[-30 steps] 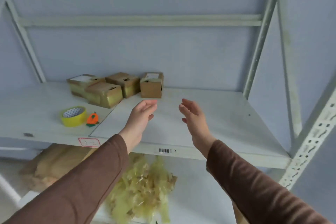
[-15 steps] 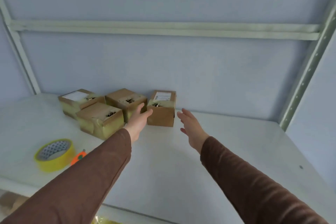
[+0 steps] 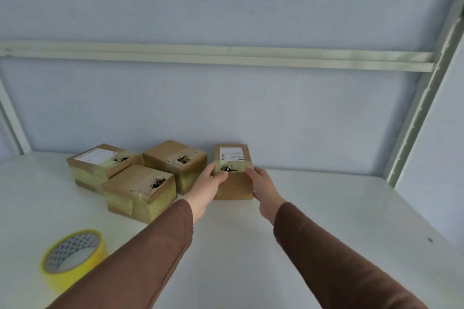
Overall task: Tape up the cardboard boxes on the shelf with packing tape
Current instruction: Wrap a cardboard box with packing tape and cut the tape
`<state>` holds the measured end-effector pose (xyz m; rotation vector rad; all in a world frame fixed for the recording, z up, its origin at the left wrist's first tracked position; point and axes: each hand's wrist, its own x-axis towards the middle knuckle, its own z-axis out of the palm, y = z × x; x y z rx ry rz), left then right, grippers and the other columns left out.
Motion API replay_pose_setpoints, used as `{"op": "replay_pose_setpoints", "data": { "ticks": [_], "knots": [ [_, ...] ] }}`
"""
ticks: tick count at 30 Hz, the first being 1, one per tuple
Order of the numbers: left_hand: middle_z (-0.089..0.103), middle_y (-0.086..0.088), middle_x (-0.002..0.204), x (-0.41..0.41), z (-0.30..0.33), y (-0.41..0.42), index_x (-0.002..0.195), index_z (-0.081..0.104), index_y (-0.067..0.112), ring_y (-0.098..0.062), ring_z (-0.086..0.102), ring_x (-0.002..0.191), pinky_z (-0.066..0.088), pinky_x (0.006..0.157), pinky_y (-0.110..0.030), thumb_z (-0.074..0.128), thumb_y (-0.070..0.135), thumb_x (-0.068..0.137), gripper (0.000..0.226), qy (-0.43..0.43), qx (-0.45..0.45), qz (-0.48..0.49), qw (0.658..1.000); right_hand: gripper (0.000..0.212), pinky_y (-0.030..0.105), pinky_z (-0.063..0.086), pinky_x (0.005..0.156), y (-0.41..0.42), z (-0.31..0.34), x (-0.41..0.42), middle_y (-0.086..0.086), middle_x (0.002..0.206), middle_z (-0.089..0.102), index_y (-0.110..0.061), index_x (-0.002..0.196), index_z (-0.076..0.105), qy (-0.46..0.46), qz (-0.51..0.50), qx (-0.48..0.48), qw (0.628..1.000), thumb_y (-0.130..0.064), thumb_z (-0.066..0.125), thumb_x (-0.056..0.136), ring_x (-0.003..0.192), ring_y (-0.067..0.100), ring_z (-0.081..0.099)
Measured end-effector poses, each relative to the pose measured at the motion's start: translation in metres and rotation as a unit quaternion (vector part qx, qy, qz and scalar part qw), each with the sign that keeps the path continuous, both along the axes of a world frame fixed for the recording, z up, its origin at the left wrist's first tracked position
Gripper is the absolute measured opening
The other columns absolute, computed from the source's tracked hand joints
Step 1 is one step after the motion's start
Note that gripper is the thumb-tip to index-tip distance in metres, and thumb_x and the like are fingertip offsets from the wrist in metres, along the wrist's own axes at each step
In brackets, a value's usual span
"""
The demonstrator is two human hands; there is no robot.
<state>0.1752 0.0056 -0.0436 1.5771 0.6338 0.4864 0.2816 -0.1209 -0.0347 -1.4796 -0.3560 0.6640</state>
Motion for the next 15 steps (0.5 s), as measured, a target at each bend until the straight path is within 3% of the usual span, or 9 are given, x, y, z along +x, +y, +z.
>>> {"op": "replay_pose_setpoints", "data": {
  "ticks": [3,7,10,12,15],
  "knots": [
    [0.060,0.008,0.138,-0.024,0.003,-0.023,0.144,0.048,0.033,-0.010,0.056,0.125,0.047,0.102,-0.033,0.064,0.034,0.100,0.047,-0.020,0.011,-0.017,1.000,0.045,0.033,0.047,0.079,-0.006,-0.003,-0.013,0.000,0.120,0.063,-0.021,0.130,0.051,0.001,-0.074,0.001,0.997,-0.047,0.065,0.096,0.108,0.019,0.060],
    [0.064,0.006,0.123,-0.055,0.006,-0.052,0.134,0.048,0.032,-0.009,0.062,0.112,0.052,0.092,-0.030,0.067,0.029,0.097,0.042,-0.025,0.008,-0.061,0.998,0.029,0.033,0.046,0.069,-0.028,-0.005,-0.024,0.006,0.116,0.065,-0.019,0.120,0.055,-0.022,-0.132,-0.021,0.991,-0.025,0.068,0.095,0.091,0.020,0.060],
    [0.060,0.005,0.122,-0.081,0.006,-0.055,0.137,0.047,0.031,-0.010,0.061,0.111,0.052,0.095,-0.031,0.067,0.031,0.096,0.046,-0.006,0.036,-0.081,0.996,0.021,0.036,0.047,0.077,-0.051,-0.003,-0.037,0.004,0.109,0.066,-0.019,0.118,0.060,-0.035,-0.131,-0.042,0.990,-0.017,0.062,0.097,0.088,0.015,0.058],
    [0.053,0.001,0.127,-0.090,0.007,-0.047,0.134,0.051,0.028,-0.013,0.055,0.114,0.048,0.094,-0.029,0.067,0.030,0.095,0.042,-0.012,0.111,-0.025,0.993,0.022,0.042,0.049,0.090,-0.069,0.002,-0.041,0.002,0.112,0.067,-0.021,0.121,0.062,-0.046,-0.106,-0.057,0.992,-0.017,0.060,0.099,0.098,0.018,0.061],
    [0.047,0.002,0.134,-0.101,0.010,-0.031,0.132,0.052,0.025,-0.017,0.043,0.130,0.039,0.112,-0.039,0.067,0.029,0.095,0.040,-0.067,0.154,0.058,0.984,0.030,0.044,0.048,0.101,-0.093,0.006,-0.040,0.004,0.122,0.069,-0.022,0.129,0.063,-0.066,-0.048,-0.068,0.994,-0.014,0.056,0.102,0.115,0.021,0.062]
  ]
}}
